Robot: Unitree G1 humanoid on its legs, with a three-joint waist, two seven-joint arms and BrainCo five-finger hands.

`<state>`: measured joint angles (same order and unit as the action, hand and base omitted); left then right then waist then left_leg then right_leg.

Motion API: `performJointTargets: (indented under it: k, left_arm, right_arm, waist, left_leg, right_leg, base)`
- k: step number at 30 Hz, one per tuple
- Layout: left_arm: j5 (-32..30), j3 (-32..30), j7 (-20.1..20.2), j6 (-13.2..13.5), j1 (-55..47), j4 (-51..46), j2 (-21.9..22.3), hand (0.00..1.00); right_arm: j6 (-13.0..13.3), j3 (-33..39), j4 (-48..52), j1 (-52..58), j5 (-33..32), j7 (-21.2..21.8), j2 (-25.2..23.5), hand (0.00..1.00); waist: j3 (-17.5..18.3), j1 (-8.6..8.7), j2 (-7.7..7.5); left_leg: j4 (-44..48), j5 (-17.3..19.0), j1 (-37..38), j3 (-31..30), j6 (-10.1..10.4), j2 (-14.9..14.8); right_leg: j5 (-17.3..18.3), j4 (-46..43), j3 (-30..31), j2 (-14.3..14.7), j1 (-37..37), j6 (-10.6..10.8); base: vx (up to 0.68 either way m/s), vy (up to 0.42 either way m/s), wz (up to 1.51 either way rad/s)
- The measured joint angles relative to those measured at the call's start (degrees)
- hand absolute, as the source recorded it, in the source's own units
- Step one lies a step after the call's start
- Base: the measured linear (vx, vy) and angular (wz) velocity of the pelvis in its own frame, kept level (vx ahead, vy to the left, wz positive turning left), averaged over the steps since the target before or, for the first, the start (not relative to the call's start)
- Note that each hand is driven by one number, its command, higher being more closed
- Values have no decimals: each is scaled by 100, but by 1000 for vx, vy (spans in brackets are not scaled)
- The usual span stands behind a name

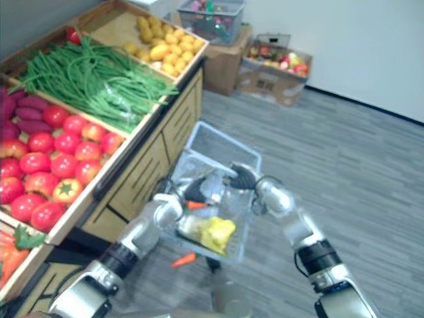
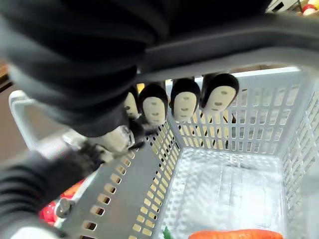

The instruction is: Pick vegetable in the basket

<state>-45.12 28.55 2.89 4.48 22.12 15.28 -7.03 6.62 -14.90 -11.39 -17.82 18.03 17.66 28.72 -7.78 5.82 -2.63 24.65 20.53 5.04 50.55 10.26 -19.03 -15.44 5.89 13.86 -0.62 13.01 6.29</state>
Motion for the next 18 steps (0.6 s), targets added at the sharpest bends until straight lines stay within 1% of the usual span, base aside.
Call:
performJointTargets:
  k: [2, 3, 4, 5, 6, 7, 8, 9, 10, 11, 12, 14, 15, 16, 18]
  left_arm:
    - [236, 315, 35, 44, -156, -448, -162, 0]
    - [428, 527, 88, 86, -290, -938, -293, 0]
    - [817, 754, 240, 251, -329, -1413, -393, 0]
    - [931, 912, 272, 338, -338, -1700, -465, 0]
    - [1408, 1162, 414, 603, -341, -2163, -583, 0]
    - [1865, 1410, 542, 810, -338, -2593, -726, 0]
    - [2053, 1518, 605, 906, -340, -2803, -818, 0]
    - [2552, 1727, 732, 1121, -339, -3149, -1037, 0]
    - [2768, 1824, 769, 1189, -339, -3284, -1148, 0]
    - [3197, 1978, 878, 1251, -344, -3508, -1367, 0]
    - [3536, 2099, 944, 1266, -346, -3673, -1572, 0]
    - [4010, 2125, 1041, 1283, -377, -3908, -1829, 0]
    - [4277, 2126, 1104, 1288, -399, -4114, -2063, 0]
    - [4406, 2127, 1125, 1291, -410, -4213, -2147, 0]
    - [4930, 2109, 1181, 1307, -484, -4528, -2530, 0]
  right_arm:
    - [-24, 237, -127, 101, 14, -30, -59, 100]
    - [-32, 384, -174, 226, 14, -107, -55, 100]
    - [-35, 552, -315, 347, 17, -209, -59, 100]
    - [-44, 595, -412, 376, 17, -233, -59, 100]
    - [-51, 601, -629, 386, 18, -263, -69, 100]
    - [-59, 601, -856, 412, 61, -334, -113, 100]
    - [-63, 602, -957, 413, 129, -369, -141, 100]
    - [-98, 605, -1060, 434, 251, -469, -206, 100]
    - [-100, 621, -1095, 459, 292, -497, -228, 100]
    - [-103, 694, -1206, 483, 421, -529, -283, 100]
    - [-109, 786, -1296, 549, 455, -629, -342, 100]
    - [-110, 930, -1546, 581, 458, -737, -387, 100]
    - [-117, 1135, -1766, 595, 460, -827, -472, 100]
    - [-119, 1233, -1874, 608, 464, -884, -511, 100]
    - [-128, 1554, -2195, 718, 466, -1039, -591, 100]
  waist:
    - [-35, 1, 65]
    - [-33, -42, 91]
    - [-21, -142, 113]
    - [-21, -179, 116]
    - [-23, -228, 145]
    - [-7, -291, 179]
    - [2, -320, 192]
    - [26, -337, 223]
    - [41, -336, 238]
    - [59, -352, 268]
    - [92, -368, 313]
    - [169, -401, 369]
    - [228, -449, 364]
    - [258, -453, 357]
    - [379, -475, 340]
  left_leg:
    - [-9, -1, 1, -131, -1, -23]
    - [-20, -4, -29, -221, -5, -18]
    - [-21, -11, -75, -288, -17, -7]
    - [-21, -15, -85, -307, -25, 3]
    - [-24, -26, -115, -406, -44, 17]
    - [-32, -36, -115, -442, -61, 19]
    - [-32, -39, -115, -459, -65, 18]
    - [-30, -48, -173, -552, -80, 30]
    - [-30, -57, -204, -587, -95, 34]
    - [-34, -67, -242, -653, -113, 42]
    - [-38, -85, -298, -765, -136, 45]
    - [-63, -140, -410, -950, -157, 59]
    - [-121, -206, -486, -1094, -172, 102]
    - [-171, -253, -537, -1198, -182, 141]
    - [-325, -417, -698, -1525, -220, 243]
  right_leg:
    - [5, 4, -139, -16, -119, -4]
    - [9, 4, -241, -42, -145, -8]
    - [9, 4, -330, -81, -151, -7]
    - [9, 4, -365, -95, -155, -7]
    - [10, 4, -454, -138, -192, -6]
    - [11, 3, -566, -162, -241, -6]
    - [12, -3, -604, -172, -254, -6]
    - [29, -8, -700, -209, -264, -12]
    - [44, -15, -763, -236, -265, -13]
    - [90, -59, -859, -267, -259, -21]
    - [146, -118, -979, -297, -255, -30]
    - [211, -191, -1171, -354, -239, -48]
    - [231, -200, -1304, -401, -237, -64]
    - [237, -200, -1395, -438, -239, -72]
    - [260, -196, -1726, -556, -240, -70]
  base:
    - [0, 4, 32]
    - [-14, 9, 36]
    - [-12, 11, 33]
    - [-18, 6, 33]
    - [-17, 8, 33]
    - [-19, 7, 33]
    - [-19, 4, 30]
    - [-22, -3, 27]
    - [-21, -15, 38]
    - [-17, -18, 43]
    - [-8, -18, 43]
    - [-7, -24, 53]
    - [-4, -30, 60]
    - [-1, -23, 65]
    - [10, -21, 76]
